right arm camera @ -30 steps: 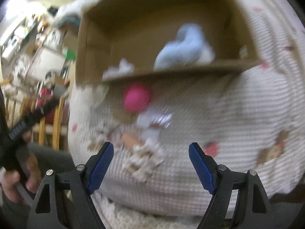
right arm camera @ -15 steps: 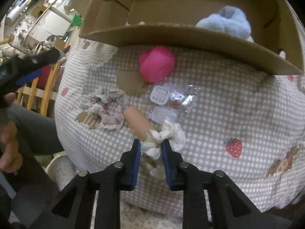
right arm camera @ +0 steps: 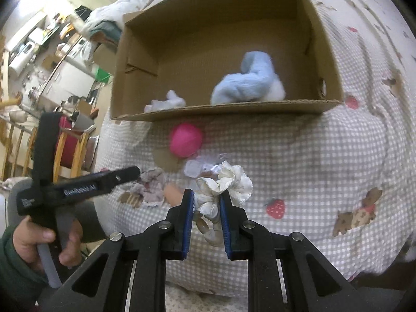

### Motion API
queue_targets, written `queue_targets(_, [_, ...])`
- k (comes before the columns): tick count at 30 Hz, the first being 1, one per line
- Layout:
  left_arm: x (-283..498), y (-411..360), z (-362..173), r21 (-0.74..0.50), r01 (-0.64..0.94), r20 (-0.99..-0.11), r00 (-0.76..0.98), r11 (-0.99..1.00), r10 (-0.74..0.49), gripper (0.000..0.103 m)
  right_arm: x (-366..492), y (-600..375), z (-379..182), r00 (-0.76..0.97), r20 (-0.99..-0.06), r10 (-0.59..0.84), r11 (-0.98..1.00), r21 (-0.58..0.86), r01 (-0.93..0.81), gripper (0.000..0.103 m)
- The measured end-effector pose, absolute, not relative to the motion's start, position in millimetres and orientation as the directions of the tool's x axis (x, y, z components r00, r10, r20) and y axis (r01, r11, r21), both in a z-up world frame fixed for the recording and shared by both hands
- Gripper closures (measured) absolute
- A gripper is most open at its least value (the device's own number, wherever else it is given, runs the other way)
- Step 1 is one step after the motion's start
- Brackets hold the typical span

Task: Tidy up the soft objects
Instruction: 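Grasp the white floral scrunchie with the right gripper while the left grasps the lace scrunchie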

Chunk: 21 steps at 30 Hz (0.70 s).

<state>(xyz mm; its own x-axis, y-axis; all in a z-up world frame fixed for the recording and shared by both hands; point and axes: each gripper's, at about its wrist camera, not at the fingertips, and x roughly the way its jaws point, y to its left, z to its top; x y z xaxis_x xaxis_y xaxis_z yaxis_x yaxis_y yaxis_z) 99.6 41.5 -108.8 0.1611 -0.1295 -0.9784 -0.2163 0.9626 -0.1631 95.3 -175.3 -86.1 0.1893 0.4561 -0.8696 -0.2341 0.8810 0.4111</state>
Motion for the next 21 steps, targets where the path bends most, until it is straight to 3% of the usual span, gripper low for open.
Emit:
queue_targets(11, [110.7,22.3,-145.0,-0.050,-0.184,-0.997,0.064,0.982,-0.038,0.014,97.9,-189.8,-86.2,0.196,-0.875,0.442,0.890,0.402,-0.214,0.081])
queue_targets(19, [109.6,41.2,-139.9,-0.046,-0.219,-0.994,0.104,0.975,-0.023,0.069,98.4,-187.3,-85.2,0.202,-0.879,0.432,0.895,0.391,-0.215,0.081])
queue_targets(21, [108.1,50.2,-136.0,-0.057,-0.225,-0.993,0.111,0.973,-0.033,0.091,98.0,-186.9,-84.4,0.206,-0.879,0.430,0.896,0.388,-0.215,0.081])
